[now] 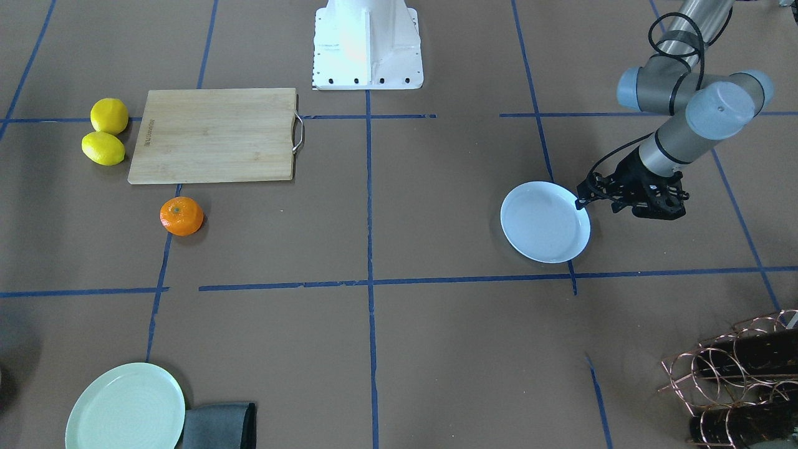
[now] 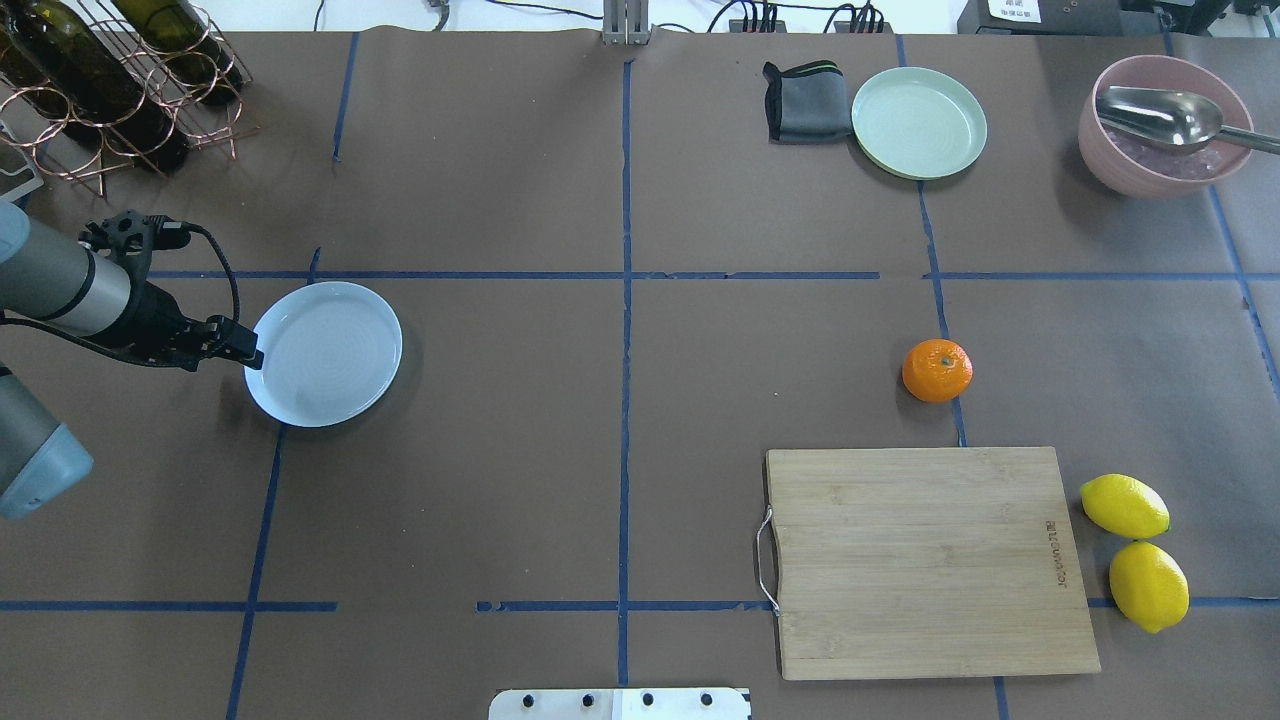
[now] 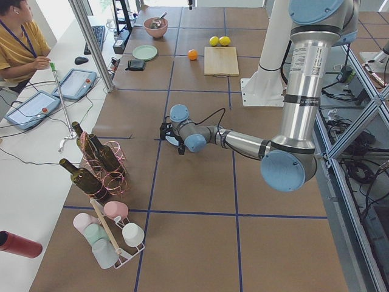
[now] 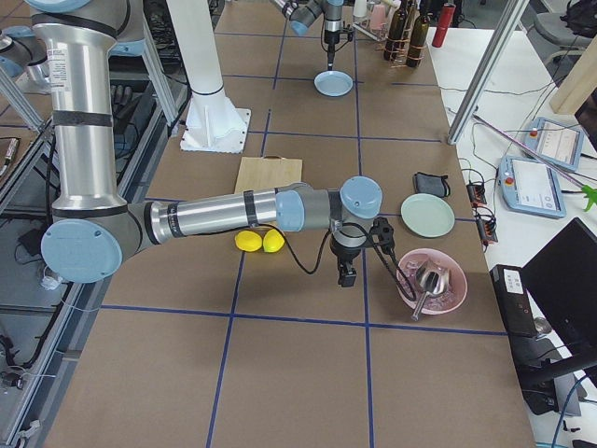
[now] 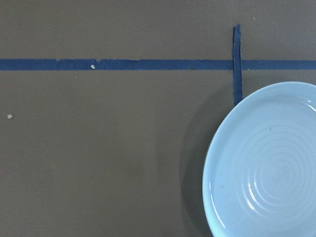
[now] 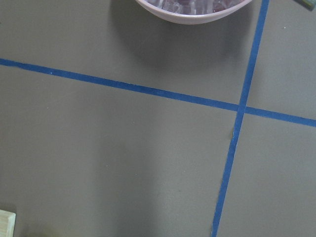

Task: Pick orange to plate
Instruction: 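Reach the left gripper to the light blue plate's rim and grasp it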

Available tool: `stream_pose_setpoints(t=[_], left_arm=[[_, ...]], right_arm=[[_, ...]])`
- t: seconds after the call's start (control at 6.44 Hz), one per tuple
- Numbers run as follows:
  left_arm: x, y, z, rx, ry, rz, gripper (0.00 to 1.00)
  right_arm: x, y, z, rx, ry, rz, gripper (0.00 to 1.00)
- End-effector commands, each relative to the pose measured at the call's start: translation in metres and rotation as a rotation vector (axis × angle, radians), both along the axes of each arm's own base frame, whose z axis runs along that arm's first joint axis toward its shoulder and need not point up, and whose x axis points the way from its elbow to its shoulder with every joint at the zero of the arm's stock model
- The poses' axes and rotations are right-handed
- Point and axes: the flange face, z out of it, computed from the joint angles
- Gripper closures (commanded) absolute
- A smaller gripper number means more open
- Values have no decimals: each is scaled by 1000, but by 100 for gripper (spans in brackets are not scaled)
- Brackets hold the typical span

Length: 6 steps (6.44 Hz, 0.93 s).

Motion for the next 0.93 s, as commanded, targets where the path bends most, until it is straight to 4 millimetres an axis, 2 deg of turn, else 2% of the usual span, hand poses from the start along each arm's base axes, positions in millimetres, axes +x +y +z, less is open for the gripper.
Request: stream_pose_setpoints(t=[0.0, 0.16, 0.47, 0.62, 0.78], left_arm=[[11, -8, 0, 1, -5, 0, 23], [12, -8, 2, -4, -8, 1, 38], [20, -6, -1, -2, -5, 12, 43], [20, -6, -2, 0, -4, 14, 60], [22, -7, -5, 5, 2, 15, 100]], right_arm=[[-1, 0, 0, 0, -3, -2, 0], [-2, 0, 0, -1, -3, -3, 0], [-2, 0, 1, -1, -3, -5, 0], [-2, 0, 1, -4, -2, -4, 0], [-2, 0, 1, -4, -2, -5, 0]])
